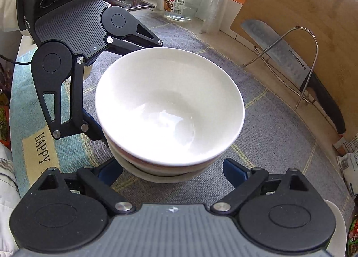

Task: Organize plates and bowls
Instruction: 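Lift and carry the bowl stack with both grippers over the white plate stack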

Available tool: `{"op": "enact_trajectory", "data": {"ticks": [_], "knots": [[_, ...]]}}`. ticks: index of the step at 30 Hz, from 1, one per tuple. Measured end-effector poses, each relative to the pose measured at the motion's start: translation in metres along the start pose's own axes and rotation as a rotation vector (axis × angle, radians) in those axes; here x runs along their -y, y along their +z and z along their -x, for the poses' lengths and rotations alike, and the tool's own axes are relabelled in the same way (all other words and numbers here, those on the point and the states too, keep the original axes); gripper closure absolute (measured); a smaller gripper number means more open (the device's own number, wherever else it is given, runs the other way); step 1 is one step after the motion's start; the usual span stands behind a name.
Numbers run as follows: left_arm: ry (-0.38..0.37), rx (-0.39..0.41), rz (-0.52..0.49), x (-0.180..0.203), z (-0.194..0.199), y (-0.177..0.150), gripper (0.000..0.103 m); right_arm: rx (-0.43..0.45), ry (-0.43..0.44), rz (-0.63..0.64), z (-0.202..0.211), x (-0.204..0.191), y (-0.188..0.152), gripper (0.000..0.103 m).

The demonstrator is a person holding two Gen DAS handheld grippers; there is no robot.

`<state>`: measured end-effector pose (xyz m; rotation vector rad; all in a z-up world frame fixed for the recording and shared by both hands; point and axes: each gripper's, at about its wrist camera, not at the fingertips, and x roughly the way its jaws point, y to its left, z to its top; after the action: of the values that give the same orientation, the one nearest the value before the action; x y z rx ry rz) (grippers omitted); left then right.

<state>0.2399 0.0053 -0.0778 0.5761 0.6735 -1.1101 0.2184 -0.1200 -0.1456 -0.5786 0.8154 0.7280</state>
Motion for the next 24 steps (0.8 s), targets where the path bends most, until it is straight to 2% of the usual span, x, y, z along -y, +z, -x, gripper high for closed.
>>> {"op": "enact_trajectory", "data": {"ticks": [4,10,24], "knots": [[-0.045,0.016,0.001,-0.004,-0.001,-0.002,0.023,-0.025,0.016,-0.001,0.000,0.000,0.004,0.013],[-0.097,0.044,0.035,-0.009,-0.002,0.001,0.024,-0.037,0.020,0.000,-0.001,-0.002,0.005,0.015],[-0.091,0.012,0.037,-0.011,-0.003,0.005,0.024,-0.033,0.046,-0.014,-0.002,0.001,0.005,0.016]]}}
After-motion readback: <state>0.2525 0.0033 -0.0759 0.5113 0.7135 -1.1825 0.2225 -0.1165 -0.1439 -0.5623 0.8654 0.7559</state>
